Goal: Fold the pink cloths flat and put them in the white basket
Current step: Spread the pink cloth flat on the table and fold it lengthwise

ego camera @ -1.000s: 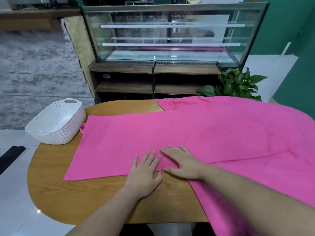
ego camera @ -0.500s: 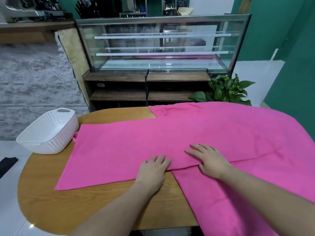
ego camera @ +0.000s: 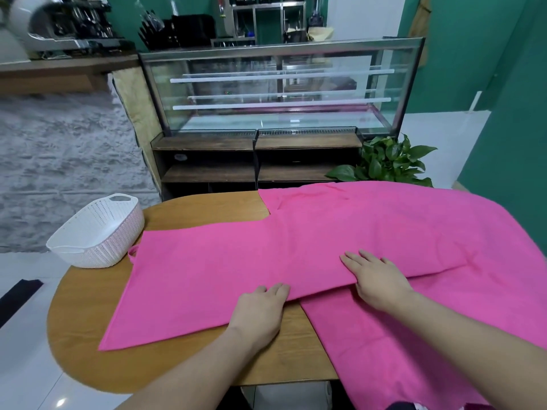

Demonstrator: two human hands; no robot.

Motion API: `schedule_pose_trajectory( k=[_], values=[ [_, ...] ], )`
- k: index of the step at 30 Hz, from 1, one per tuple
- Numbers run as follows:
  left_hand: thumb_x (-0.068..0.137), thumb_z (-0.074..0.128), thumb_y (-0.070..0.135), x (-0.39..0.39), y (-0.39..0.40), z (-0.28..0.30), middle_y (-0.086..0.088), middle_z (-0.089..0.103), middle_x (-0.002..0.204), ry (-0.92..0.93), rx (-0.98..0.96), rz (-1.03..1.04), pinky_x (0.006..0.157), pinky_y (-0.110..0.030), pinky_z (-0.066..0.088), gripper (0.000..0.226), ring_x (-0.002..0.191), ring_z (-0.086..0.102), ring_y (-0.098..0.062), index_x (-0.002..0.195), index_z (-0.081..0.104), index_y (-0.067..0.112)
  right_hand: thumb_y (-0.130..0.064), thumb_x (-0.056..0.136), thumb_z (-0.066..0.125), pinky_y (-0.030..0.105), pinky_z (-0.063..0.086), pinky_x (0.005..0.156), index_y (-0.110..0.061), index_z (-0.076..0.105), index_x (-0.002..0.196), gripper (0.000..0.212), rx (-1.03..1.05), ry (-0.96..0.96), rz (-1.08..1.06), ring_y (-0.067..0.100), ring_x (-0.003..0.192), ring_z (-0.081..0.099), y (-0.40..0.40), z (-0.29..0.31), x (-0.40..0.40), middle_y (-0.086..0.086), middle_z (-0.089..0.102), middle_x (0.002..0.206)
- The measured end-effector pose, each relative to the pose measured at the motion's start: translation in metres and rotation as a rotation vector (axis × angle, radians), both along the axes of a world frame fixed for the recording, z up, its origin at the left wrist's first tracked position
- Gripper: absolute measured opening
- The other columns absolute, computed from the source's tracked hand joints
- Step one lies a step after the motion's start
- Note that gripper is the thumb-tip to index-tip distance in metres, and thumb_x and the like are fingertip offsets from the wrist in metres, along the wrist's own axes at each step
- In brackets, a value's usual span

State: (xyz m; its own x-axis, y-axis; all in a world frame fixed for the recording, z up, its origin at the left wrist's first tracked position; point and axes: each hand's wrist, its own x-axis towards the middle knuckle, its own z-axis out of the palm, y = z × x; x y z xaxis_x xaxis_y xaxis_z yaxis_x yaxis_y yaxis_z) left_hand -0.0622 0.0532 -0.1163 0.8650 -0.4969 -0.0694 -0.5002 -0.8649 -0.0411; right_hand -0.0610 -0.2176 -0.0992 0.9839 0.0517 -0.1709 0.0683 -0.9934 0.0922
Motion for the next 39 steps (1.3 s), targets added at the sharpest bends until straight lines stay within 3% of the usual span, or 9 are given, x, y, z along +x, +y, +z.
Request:
schedule_pose_trajectory(
  k=[6, 8, 11, 15, 19, 25, 29, 33, 39],
  values=[
    [0.080, 0.060, 0.024, -0.031, 0.021, -0.002, 0.008, 0.064, 0.097, -0.092, -0.078, -0.110, 0.047, -0.034, 0.044, 0.039, 0.082, 0.062, -0.023, 0.118, 0.053, 0.028, -0.021, 0.095, 0.040, 0.044, 0.025, 0.118, -0.030, 0.017, 0.157, 0.067, -0.047, 0.055, 0.107, 0.020, 0.148, 0.023, 0.004, 0.004, -0.036, -0.006, 0.022, 0.163],
    [0.060, 0.074, 0.031, -0.034, 0.032, -0.012, 0.011, 0.064, 0.098, -0.071, -0.054, -0.140, 0.044, -0.032, 0.049, 0.056, 0.078, 0.063, -0.016, 0.113, 0.057, 0.032, -0.025, 0.090, 0.048, 0.050, 0.024, 0.117, -0.040, 0.020, 0.155, 0.072, -0.006, 0.015, 0.141, 0.020, 0.148, 0.024, 0.006, -0.003, -0.043, -0.008, 0.023, 0.162],
    [0.042, 0.082, 0.024, -0.032, 0.045, -0.016, 0.012, 0.067, 0.108, -0.051, -0.056, -0.102, 0.052, -0.029, 0.054, 0.077, 0.086, 0.067, -0.012, 0.114, 0.058, 0.034, -0.025, 0.066, 0.067, 0.054, 0.044, 0.100, -0.042, 0.043, 0.143, 0.083, 0.002, -0.078, 0.216, 0.021, 0.132, 0.048, 0.002, -0.014, -0.045, -0.007, 0.046, 0.148],
    [0.046, 0.071, 0.010, -0.017, 0.065, -0.013, 0.010, 0.068, 0.089, -0.135, -0.065, -0.014, 0.041, -0.029, 0.051, 0.067, 0.069, 0.067, -0.018, 0.108, 0.061, 0.032, -0.014, 0.060, 0.068, 0.044, 0.056, 0.079, -0.037, 0.060, 0.127, 0.071, 0.053, -0.123, 0.136, 0.024, 0.114, 0.060, -0.007, -0.021, -0.041, -0.004, 0.059, 0.133],
    [0.061, 0.051, 0.014, -0.001, 0.076, 0.002, 0.008, 0.063, 0.065, -0.217, -0.017, 0.079, 0.041, -0.028, 0.045, 0.035, 0.057, 0.061, -0.022, 0.087, 0.068, 0.031, -0.010, 0.077, 0.055, 0.039, 0.051, 0.089, -0.035, 0.058, 0.135, 0.063, 0.099, -0.164, 0.082, 0.023, 0.117, 0.056, -0.016, -0.020, -0.033, -0.009, 0.058, 0.134],
    [0.086, 0.049, 0.030, 0.006, 0.068, 0.011, 0.009, 0.062, 0.114, -0.040, -0.101, 0.170, 0.081, -0.036, 0.051, 0.038, 0.112, 0.057, -0.020, 0.123, 0.056, 0.034, -0.037, 0.058, 0.057, 0.035, 0.053, 0.066, -0.037, 0.066, 0.111, 0.053, 0.045, -0.257, 0.159, 0.015, 0.089, 0.065, 0.003, -0.021, -0.028, -0.013, 0.066, 0.106],
    [0.090, 0.045, 0.040, 0.019, 0.065, 0.018, 0.013, 0.061, 0.126, -0.078, -0.268, 0.177, 0.086, -0.036, 0.051, 0.039, 0.117, 0.059, -0.018, 0.128, 0.055, 0.037, -0.042, 0.075, 0.040, 0.035, 0.052, 0.072, -0.030, 0.068, 0.094, 0.036, 0.165, -0.330, 0.161, 0.022, 0.090, 0.065, 0.025, -0.012, -0.005, -0.008, 0.069, 0.093],
    [0.098, 0.044, 0.034, 0.047, 0.059, 0.033, 0.007, 0.062, 0.133, -0.118, -0.354, 0.317, 0.088, -0.036, 0.049, 0.039, 0.119, 0.060, -0.024, 0.135, 0.052, 0.035, -0.033, 0.086, 0.049, 0.035, 0.045, 0.069, -0.023, 0.058, 0.092, 0.014, 0.157, -0.388, 0.063, 0.028, 0.096, 0.063, 0.037, 0.014, 0.039, -0.001, 0.068, 0.095],
    [0.097, 0.040, 0.023, 0.106, 0.056, 0.042, -0.003, 0.067, 0.120, -0.094, -0.411, 0.401, 0.080, -0.039, 0.048, 0.038, 0.107, 0.063, -0.029, 0.132, 0.050, 0.030, -0.034, 0.092, 0.046, 0.035, 0.044, 0.069, -0.023, 0.058, 0.101, 0.019, 0.067, -0.361, 0.052, 0.029, 0.097, 0.064, 0.048, 0.044, 0.112, 0.003, 0.070, 0.102]
  ],
)
